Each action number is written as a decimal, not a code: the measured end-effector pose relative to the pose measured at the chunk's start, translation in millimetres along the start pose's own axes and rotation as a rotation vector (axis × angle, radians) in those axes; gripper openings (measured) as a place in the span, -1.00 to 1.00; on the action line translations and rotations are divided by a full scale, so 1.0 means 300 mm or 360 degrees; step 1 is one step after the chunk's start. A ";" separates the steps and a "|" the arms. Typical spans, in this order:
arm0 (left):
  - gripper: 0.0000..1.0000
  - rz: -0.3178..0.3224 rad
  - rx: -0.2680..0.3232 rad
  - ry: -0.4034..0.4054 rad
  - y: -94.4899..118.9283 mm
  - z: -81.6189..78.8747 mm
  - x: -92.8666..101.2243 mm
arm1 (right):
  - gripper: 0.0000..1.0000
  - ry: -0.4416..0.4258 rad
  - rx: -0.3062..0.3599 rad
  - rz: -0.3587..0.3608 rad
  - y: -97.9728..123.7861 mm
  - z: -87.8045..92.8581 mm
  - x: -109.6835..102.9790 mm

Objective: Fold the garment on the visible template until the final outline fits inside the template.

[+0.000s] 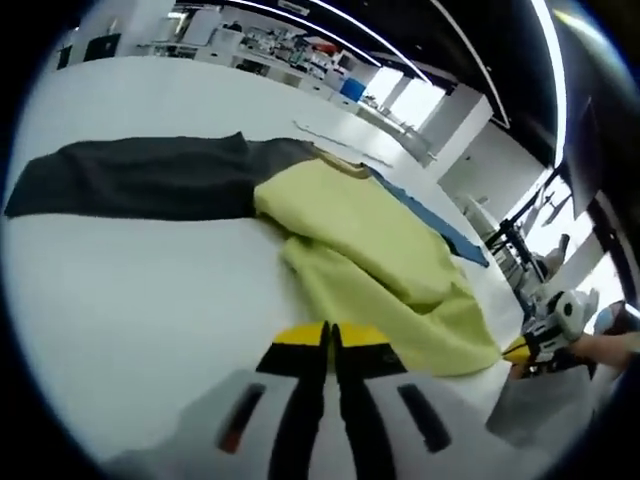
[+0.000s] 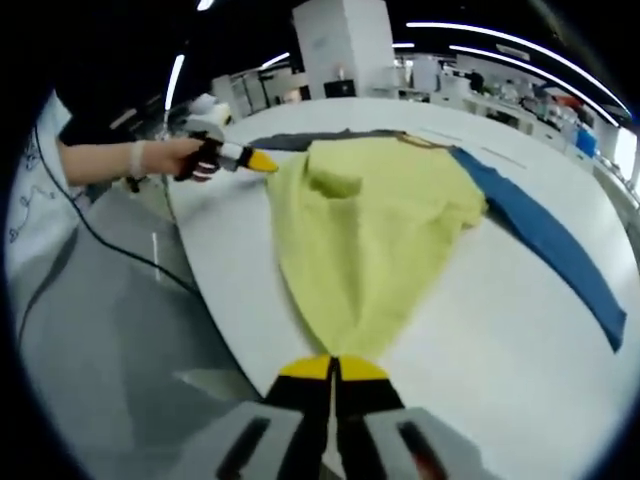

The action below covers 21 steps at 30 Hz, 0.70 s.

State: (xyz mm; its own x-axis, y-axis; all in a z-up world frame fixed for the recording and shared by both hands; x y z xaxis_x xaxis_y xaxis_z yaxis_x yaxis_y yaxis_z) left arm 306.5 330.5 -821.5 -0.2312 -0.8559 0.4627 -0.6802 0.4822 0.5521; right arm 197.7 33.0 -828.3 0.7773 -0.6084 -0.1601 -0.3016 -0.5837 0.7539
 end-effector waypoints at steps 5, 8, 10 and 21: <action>-1.00 0.0016 0.0051 -0.0121 0.046 -0.061 0.068 | -1.00 -0.0007 0.0002 -0.0001 0.000 0.005 0.001; -1.00 0.0052 0.0059 -0.0178 0.051 -0.092 0.112 | -1.00 -0.0013 -0.0002 -0.0003 -0.001 0.008 -0.007; -1.00 0.0054 0.0048 -0.0263 0.047 -0.104 0.132 | -1.00 -0.0017 -0.0004 -0.0007 -0.001 0.014 -0.007; -1.00 0.0086 -0.0064 -0.0344 -0.081 -0.146 0.168 | -1.00 -0.0055 0.0013 -0.0001 -0.005 0.022 -0.012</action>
Point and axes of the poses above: the point that each gripper's makers call its tool centre point, and the gripper's own axes: y roughly backward along the fingers, x roughly to its right, z roughly out of its underside, the point moved 1 cm from there along y, roughly backward along the fingers
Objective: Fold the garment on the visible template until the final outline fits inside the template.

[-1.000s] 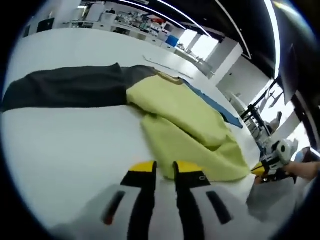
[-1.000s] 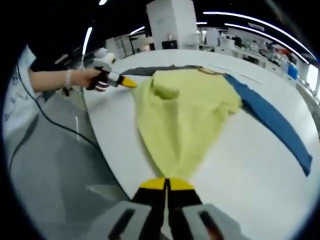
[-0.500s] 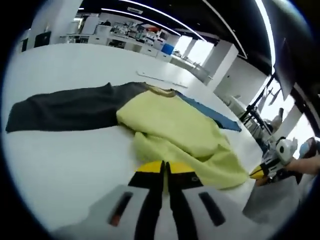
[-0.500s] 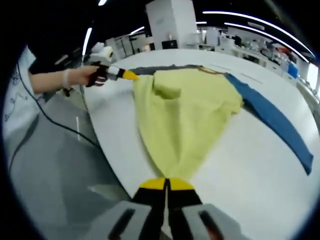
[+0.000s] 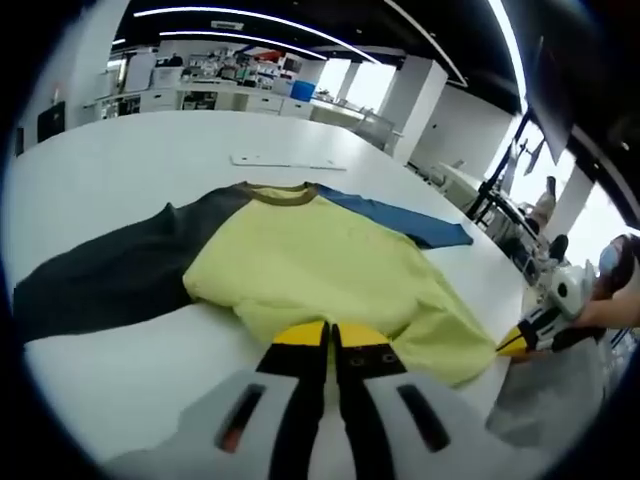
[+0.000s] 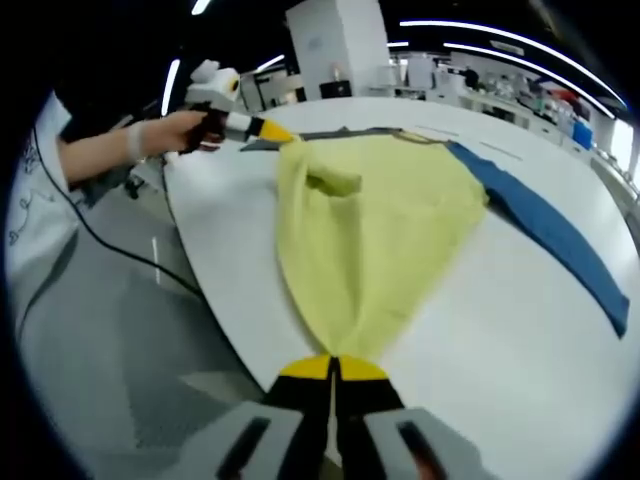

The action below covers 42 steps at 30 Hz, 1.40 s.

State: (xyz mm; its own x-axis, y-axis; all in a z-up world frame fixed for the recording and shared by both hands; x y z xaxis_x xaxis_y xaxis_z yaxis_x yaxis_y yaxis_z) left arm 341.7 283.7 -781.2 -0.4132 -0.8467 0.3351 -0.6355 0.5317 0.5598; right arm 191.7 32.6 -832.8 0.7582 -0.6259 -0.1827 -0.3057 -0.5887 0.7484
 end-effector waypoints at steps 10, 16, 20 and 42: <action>-1.00 0.0001 -0.0109 -0.0007 -0.133 0.011 -0.022 | -1.00 -0.0059 0.0034 0.0011 0.003 0.004 0.006; -1.00 -0.0007 -0.0152 -0.0009 -0.151 0.035 -0.017 | -1.00 -0.0065 0.0034 0.0014 0.002 0.000 0.001; -1.00 -0.0017 -0.0163 -0.0010 -0.158 0.048 -0.017 | -1.00 -0.0074 0.0036 0.0014 0.000 0.003 0.005; -0.67 0.0033 -0.0052 -0.0085 -0.112 0.008 0.030 | -1.00 -0.0101 0.0047 0.0020 0.002 0.009 -0.001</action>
Point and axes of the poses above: the point that each gripper's makers call its tool centre point, and the gripper's own axes: y roughly backward along the fingers, x roughly to its right, z roughly out of its underside, the point moved 1 cm from there along y, roughly backward along the fingers
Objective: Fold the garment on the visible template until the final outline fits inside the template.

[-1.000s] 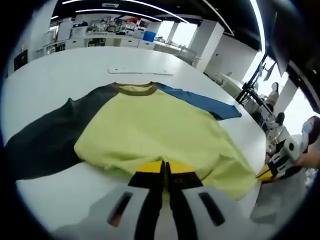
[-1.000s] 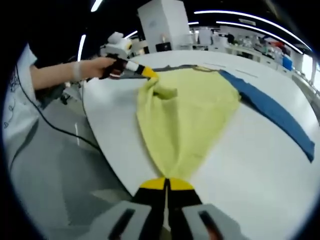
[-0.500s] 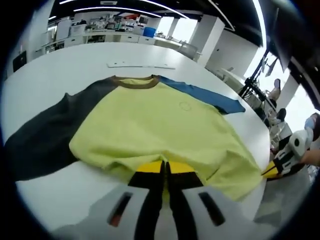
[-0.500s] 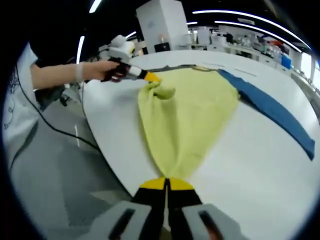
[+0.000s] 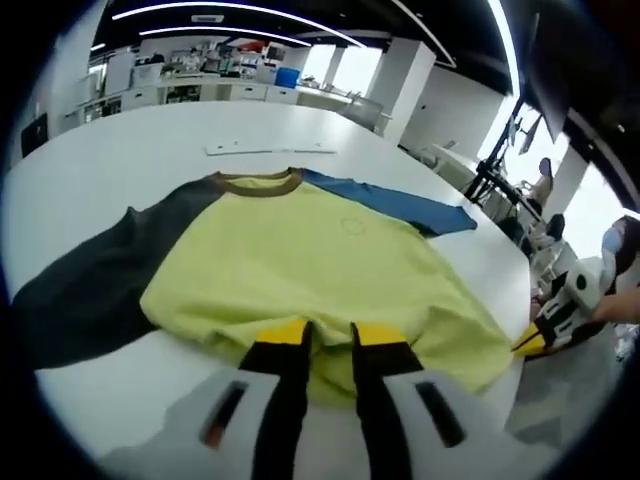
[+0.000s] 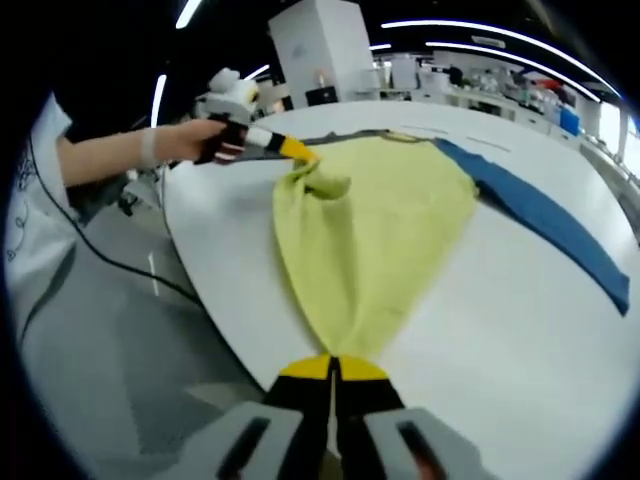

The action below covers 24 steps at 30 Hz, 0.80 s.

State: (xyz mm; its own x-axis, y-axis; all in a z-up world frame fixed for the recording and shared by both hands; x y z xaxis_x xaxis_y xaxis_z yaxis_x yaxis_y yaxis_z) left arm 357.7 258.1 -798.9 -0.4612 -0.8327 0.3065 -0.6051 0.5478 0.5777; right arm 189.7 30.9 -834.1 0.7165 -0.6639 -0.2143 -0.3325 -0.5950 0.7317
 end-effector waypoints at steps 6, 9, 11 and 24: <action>-0.48 0.0028 0.0059 -0.0020 0.022 -0.044 0.020 | -1.00 -0.0001 -0.0003 -0.0002 0.000 0.004 0.005; -0.42 0.0036 0.0078 -0.0029 0.039 -0.048 0.027 | -1.00 -0.0005 -0.0005 -0.0003 -0.001 0.008 0.008; -0.36 0.0037 0.0087 -0.0020 0.043 -0.043 0.018 | -1.00 -0.0005 -0.0008 -0.0003 -0.002 0.009 0.005; 0.38 0.0021 0.0157 0.0027 0.109 -0.047 0.007 | -1.00 0.0000 -0.0031 -0.0011 -0.006 0.021 0.002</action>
Point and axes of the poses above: the point that each gripper's makers call its tool centre point, and the gripper's own axes: y roughly backward along the fingers, x roughly to its right, z roughly out of its underside, the point moved 1 cm from there along y, roughly backward along the fingers
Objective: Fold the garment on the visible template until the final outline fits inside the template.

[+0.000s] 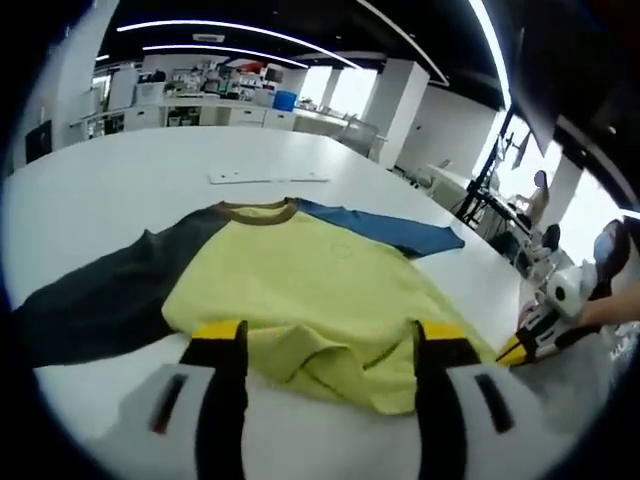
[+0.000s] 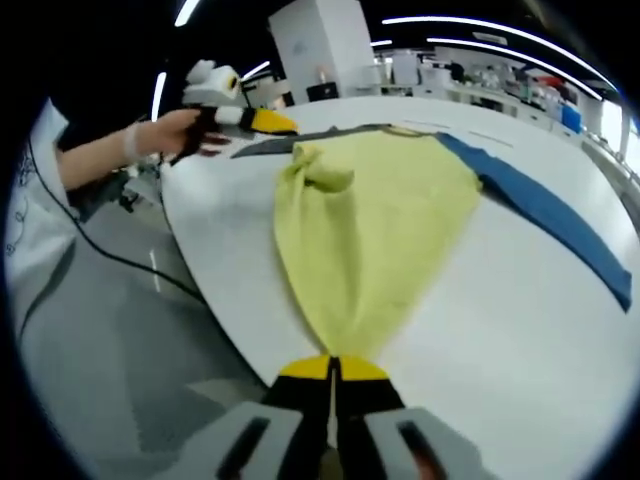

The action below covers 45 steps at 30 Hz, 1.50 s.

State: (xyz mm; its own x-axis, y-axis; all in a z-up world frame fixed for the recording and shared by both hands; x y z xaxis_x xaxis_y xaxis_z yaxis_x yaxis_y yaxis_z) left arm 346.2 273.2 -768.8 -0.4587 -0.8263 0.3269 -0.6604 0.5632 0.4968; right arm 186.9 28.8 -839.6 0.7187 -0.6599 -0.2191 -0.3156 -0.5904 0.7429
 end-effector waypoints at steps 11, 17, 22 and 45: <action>0.27 -0.0084 -0.0060 0.0152 0.043 0.084 -0.073 | -1.00 -0.0006 -0.0009 -0.0001 0.003 -0.007 -0.022; -0.02 -0.0131 -0.0039 0.0234 0.051 0.109 -0.118 | -1.00 -0.0013 -0.0015 -0.0001 0.006 0.017 -0.016; -0.19 -0.0149 -0.0041 0.0254 0.033 0.122 -0.127 | -1.00 -0.0018 -0.0012 -0.0003 0.010 0.022 -0.016; -0.86 -0.0101 -0.0040 0.0395 -0.015 0.138 -0.132 | -0.68 -0.0302 0.0086 0.0060 0.023 0.002 0.031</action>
State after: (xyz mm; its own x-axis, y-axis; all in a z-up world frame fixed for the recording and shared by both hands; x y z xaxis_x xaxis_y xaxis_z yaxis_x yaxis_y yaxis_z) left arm 342.7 303.7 -817.1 -0.2547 -0.8393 0.4803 -0.6669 0.5121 0.5413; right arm 191.0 18.2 -836.9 0.5778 -0.7547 -0.3108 -0.3765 -0.5843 0.7189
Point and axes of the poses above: the point that each gripper's makers call its tool centre point, and the gripper's own axes: y roughly backward along the fingers, x roughly to its right, z roughly out of its underside, the point moved 1 cm from there along y, roughly backward along the fingers
